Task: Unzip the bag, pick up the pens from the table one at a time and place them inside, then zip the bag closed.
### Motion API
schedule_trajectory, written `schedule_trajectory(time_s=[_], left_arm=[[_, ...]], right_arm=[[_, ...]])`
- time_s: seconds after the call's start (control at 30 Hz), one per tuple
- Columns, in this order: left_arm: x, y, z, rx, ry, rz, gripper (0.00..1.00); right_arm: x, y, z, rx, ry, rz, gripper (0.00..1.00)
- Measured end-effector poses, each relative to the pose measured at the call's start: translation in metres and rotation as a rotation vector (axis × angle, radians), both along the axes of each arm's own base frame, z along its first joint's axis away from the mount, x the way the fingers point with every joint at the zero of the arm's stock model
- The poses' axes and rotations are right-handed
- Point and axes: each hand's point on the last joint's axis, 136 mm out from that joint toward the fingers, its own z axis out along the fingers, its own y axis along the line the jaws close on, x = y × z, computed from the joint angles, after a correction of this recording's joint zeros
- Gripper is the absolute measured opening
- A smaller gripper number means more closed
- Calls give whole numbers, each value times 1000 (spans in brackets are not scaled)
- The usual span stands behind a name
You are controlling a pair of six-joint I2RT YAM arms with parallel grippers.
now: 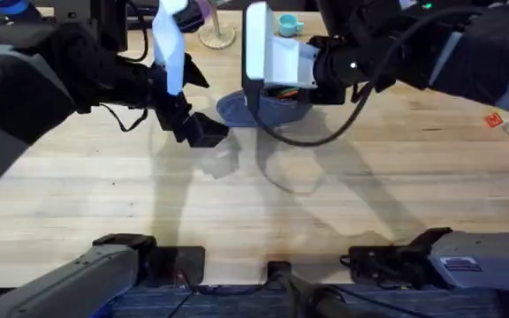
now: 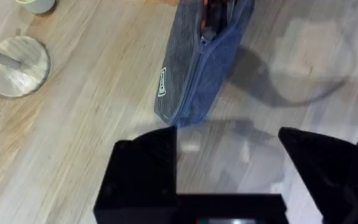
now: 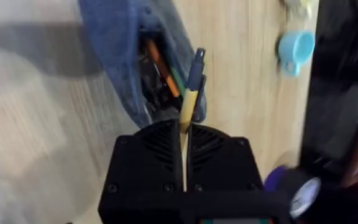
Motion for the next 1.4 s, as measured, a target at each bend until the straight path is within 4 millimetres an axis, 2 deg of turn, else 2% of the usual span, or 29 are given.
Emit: schedule_trajectory(time_s=[0.27, 0.5, 0.8, 1.17, 1.4], left_arm=[[-1, 0, 0, 0, 4, 0, 993], [-1, 0, 0, 0, 4, 0, 993], [-1, 0, 0, 0, 4, 0, 993], [-1, 0, 0, 0, 3, 0, 994], [-1, 0, 0, 0, 4, 0, 993]], right_arm=[[8, 8, -32, -106, 22, 161, 31], [21, 21, -35, -79, -22, 203, 31], [13, 21, -55, -102, 48, 253, 31], [17, 27, -54, -76, 38, 285, 31], [11, 38, -53, -3, 63, 328, 31]])
